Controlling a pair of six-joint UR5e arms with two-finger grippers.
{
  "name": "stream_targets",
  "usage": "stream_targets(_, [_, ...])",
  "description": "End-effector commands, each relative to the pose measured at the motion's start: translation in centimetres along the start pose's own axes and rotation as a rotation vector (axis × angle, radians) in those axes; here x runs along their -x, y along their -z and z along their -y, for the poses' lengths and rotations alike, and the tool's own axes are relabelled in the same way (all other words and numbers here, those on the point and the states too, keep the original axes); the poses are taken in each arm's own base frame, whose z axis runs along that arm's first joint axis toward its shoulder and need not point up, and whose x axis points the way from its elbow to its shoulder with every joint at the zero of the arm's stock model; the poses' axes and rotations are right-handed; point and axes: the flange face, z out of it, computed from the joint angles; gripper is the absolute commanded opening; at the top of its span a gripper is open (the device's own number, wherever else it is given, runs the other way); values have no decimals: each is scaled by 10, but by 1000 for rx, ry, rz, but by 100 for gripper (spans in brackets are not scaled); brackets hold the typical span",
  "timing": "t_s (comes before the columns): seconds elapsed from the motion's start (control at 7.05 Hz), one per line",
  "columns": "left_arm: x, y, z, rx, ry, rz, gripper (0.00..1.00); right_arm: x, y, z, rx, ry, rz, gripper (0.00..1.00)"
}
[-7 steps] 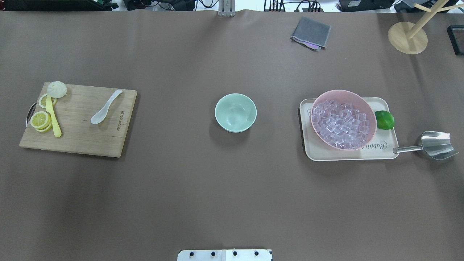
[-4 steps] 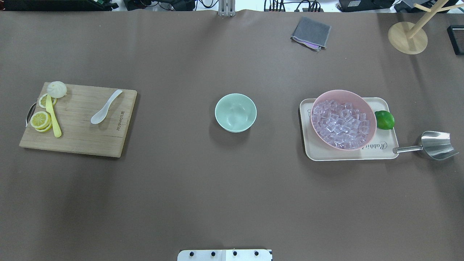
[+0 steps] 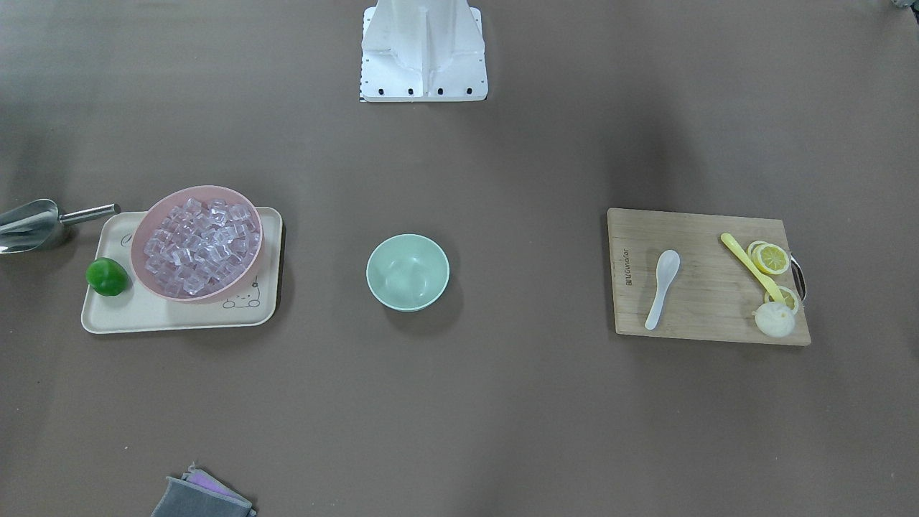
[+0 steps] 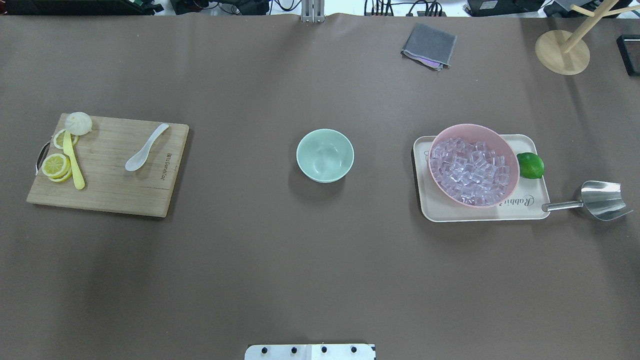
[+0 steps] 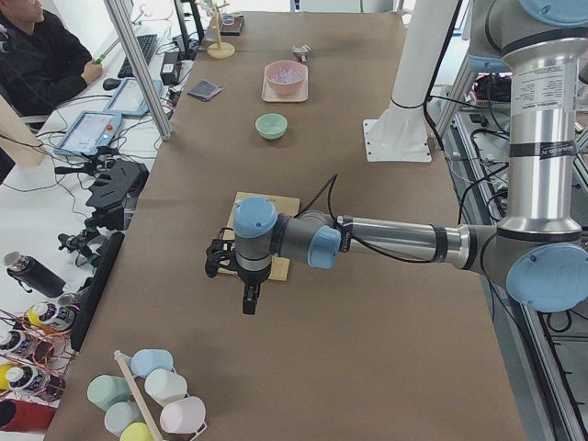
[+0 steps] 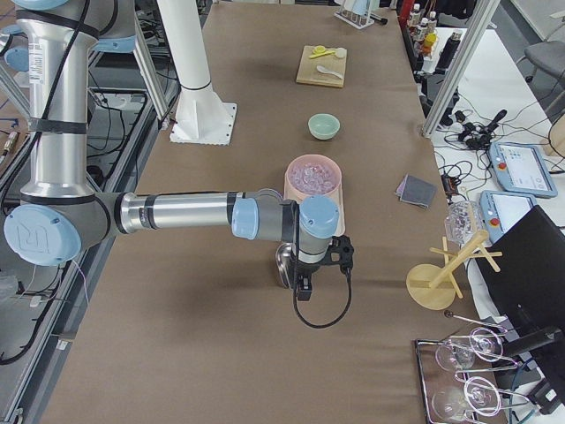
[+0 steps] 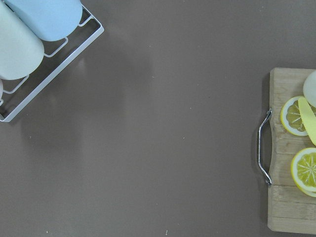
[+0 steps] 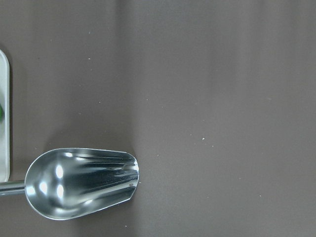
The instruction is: Put spoon and ice into bowl
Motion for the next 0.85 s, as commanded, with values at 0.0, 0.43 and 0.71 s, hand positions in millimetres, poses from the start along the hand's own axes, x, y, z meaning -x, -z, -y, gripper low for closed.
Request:
stream_targets(0.0, [0,0,1,1,0,0,98,1,2,2,-3,7,-1,100])
stream_targets(0.43, [1,-2,1,-1,-1,0,98,2,2,3,-4,6,-3,100])
stream_targets(0.71, [-25,23,11,-54,-51,-27,98,15,16,16,-34,34,2,100])
